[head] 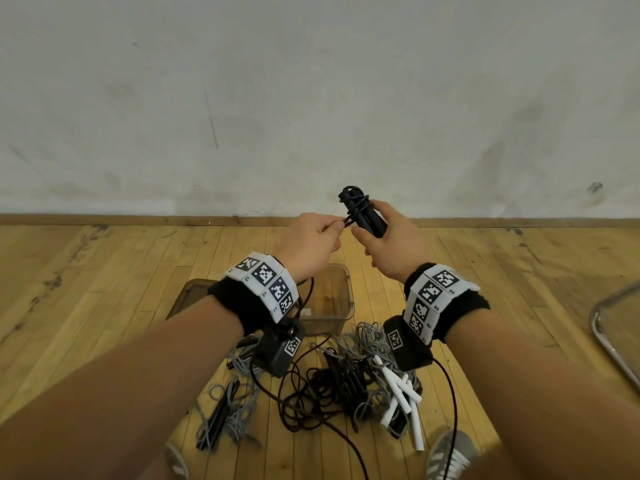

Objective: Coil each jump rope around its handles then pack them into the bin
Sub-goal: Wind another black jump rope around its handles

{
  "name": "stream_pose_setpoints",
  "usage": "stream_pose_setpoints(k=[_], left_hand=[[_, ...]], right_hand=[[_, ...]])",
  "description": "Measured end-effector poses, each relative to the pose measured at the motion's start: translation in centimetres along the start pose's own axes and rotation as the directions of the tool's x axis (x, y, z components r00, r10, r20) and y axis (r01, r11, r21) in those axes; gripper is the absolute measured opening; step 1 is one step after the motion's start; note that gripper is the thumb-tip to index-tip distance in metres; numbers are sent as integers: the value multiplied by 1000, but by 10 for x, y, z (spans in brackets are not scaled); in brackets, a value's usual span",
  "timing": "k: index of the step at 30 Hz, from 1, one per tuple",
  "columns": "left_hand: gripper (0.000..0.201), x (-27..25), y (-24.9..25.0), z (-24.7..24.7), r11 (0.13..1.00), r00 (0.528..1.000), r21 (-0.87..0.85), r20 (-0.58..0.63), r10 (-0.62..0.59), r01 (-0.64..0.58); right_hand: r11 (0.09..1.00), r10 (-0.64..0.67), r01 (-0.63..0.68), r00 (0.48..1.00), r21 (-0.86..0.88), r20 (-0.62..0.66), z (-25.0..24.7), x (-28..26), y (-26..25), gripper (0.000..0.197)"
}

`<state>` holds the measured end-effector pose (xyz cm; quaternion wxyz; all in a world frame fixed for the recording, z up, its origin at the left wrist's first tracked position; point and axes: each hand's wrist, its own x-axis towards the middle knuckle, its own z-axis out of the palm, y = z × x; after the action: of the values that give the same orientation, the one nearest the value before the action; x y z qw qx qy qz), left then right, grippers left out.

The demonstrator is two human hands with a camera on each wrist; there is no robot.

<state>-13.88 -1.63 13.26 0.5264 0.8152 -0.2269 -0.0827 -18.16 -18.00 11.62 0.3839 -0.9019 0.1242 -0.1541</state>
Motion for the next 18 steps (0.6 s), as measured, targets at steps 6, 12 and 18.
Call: stream_pose_setpoints(k=[6,12,18], left_hand=[[31,4,5,3,997,998,-62,-39,-53,50],[58,7,2,-1,980,987,-158,-92,-134,118],[62,8,-4,-4,963,960,-211,-187,-208,168]], right_hand=[[942,-93,79,995,-326,-27,3,-5,-9,52],[899,-240,243,969,-365,56,12,-16,-16,49],[922,-305,329,942,-204,143,16,-17,-13,60]])
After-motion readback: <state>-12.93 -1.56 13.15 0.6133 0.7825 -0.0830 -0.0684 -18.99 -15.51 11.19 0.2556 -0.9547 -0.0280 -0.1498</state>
